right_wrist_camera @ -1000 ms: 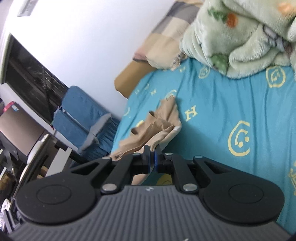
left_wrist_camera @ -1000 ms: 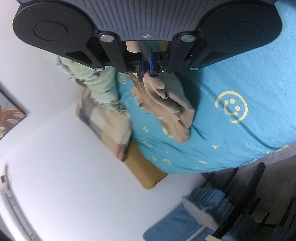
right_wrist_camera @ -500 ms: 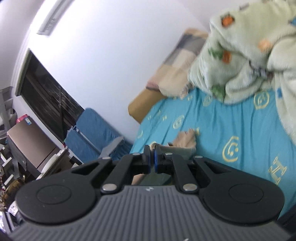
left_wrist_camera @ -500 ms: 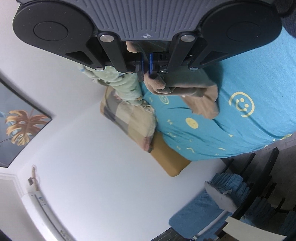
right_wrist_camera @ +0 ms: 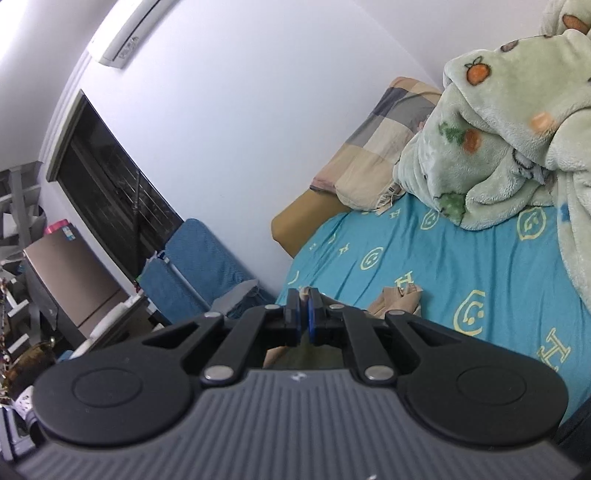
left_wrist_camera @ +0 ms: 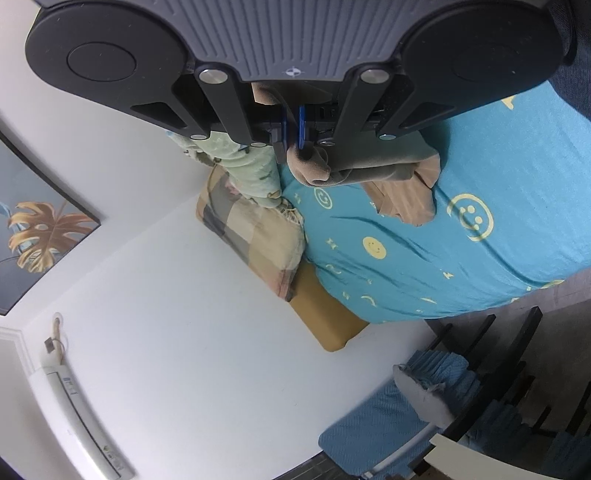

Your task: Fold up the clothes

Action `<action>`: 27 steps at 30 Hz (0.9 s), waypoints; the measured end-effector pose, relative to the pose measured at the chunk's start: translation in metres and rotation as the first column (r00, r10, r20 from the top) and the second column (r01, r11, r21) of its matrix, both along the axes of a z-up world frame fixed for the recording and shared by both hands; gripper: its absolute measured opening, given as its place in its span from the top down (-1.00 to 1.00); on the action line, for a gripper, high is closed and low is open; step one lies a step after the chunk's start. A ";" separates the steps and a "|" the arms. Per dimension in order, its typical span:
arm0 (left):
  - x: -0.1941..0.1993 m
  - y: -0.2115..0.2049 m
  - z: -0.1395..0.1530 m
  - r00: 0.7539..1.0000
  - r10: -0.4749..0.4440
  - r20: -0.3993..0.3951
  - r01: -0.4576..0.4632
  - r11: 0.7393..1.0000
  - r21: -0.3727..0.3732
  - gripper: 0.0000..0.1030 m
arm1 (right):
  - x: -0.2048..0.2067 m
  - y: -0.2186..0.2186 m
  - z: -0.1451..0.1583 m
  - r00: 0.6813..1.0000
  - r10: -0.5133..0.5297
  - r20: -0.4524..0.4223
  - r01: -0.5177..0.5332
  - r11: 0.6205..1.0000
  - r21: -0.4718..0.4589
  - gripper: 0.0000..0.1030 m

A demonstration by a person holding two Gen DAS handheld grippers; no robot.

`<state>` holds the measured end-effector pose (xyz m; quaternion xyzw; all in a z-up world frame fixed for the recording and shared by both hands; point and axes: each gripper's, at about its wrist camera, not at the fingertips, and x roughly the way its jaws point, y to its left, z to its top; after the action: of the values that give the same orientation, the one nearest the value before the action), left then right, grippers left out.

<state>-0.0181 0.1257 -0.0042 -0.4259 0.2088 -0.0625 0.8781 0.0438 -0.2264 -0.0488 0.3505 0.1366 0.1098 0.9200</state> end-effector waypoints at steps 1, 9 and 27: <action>0.008 0.001 0.000 1.000 0.000 -0.015 0.000 1.000 0.000 0.89 | 0.006 0.000 0.001 1.000 0.001 -0.014 -0.001 1.000 -0.004 0.86; 0.106 0.005 0.010 0.995 -0.002 -0.102 0.009 0.997 0.071 0.88 | 0.092 0.005 0.008 0.993 -0.007 -0.121 0.004 1.000 -0.029 0.86; 0.266 0.009 -0.087 0.982 -0.072 -0.172 0.127 0.932 0.338 0.71 | 0.243 0.015 -0.085 0.939 0.089 -0.332 -0.102 0.995 -0.022 0.80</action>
<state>0.2483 0.1342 -0.0907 -0.2563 0.3063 -0.0353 0.9161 0.2872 -0.2119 -0.1342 0.3388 0.3078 0.0913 0.8844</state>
